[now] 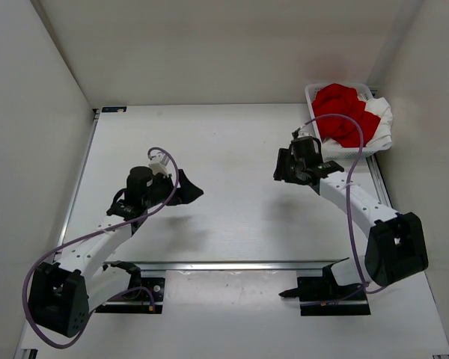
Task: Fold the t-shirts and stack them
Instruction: Grab crumpled tshirt from bin with the right arm
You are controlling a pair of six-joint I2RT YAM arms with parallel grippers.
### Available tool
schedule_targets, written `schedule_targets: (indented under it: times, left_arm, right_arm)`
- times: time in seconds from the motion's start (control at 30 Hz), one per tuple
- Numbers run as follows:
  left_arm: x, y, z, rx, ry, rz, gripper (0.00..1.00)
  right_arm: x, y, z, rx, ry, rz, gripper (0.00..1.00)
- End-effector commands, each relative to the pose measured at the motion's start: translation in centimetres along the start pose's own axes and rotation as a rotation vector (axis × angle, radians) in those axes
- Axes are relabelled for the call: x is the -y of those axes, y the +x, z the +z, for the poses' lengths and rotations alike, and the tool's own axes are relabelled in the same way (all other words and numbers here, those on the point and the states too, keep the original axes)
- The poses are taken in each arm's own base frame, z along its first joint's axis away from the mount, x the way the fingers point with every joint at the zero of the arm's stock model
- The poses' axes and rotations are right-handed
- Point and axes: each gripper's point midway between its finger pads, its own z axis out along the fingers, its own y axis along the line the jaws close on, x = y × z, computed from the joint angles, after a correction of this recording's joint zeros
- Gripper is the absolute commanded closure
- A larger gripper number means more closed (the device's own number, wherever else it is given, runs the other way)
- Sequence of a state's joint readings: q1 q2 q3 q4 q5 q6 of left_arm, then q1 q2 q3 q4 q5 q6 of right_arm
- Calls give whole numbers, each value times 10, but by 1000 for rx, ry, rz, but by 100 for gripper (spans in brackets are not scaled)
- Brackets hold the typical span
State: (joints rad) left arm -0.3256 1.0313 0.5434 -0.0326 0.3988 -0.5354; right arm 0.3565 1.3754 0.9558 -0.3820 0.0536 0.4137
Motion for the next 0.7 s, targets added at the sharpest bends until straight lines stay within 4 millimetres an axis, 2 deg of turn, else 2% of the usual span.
schedule_targets:
  times: [0.0, 0.03, 0.07, 0.13, 0.17, 0.2, 0.23, 0.27, 0.3, 0.33, 0.37, 0.4, 0.43, 0.47, 0.5, 0.53, 0.63, 0.67]
  left_arm:
    - [18, -6, -1, 39, 106, 45, 1]
    - [21, -6, -2, 54, 124, 50, 1]
    - [21, -5, -2, 53, 138, 46, 2]
    - [26, 0, 1, 29, 154, 49, 1]
    - [27, 1, 1, 32, 163, 46, 1]
    - [28, 8, 3, 7, 178, 23, 1]
    - [26, 10, 3, 23, 193, 22, 18]
    - [31, 14, 3, 16, 217, 5, 40]
    - [31, 13, 2, 29, 214, 9, 63]
    - [33, 16, 2, 31, 215, 23, 74]
    - [31, 22, 2, 21, 202, 25, 80]
    - [28, 21, 1, 33, 185, 27, 81]
    - [28, 24, -1, 43, 205, 36, 78]
    - [28, 24, -4, 60, 222, 25, 73]
    - [31, 29, -6, 46, 243, 18, 70]
    - [28, 34, -6, 44, 233, 13, 62]
    - [25, 43, -4, 15, 214, 20, 53]
    - [28, 43, -5, 14, 228, 26, 52]
  right_arm:
    - [-10, -55, -7, 117, -27, 13, 53]
    - [-11, -69, -9, 137, -28, 18, 62]
    - [-9, -73, -6, 135, -18, 29, 75]
    - [-1, -105, -7, 186, -4, 65, 95]
    - [10, -112, -4, 192, 18, 96, 100]
    - [12, -126, -8, 224, 19, 96, 99]
    - [25, -137, -5, 247, 48, 109, 100]
    - [39, -141, -3, 246, 72, 127, 100]
    - [48, -156, -8, 281, 94, 133, 100]
    - [60, -168, -7, 302, 109, 151, 100]
    - [85, -177, -5, 304, 149, 179, 100]
    - [95, -183, -6, 310, 162, 191, 97]
    - [115, -188, -2, 311, 185, 222, 95]
    - [134, -187, 5, 300, 212, 255, 90]
    - [144, -191, 4, 308, 227, 265, 87]
    - [157, -197, 9, 313, 235, 278, 78]
    - [182, -200, 30, 271, 278, 287, 63]
    - [190, -208, 39, 269, 295, 278, 58]
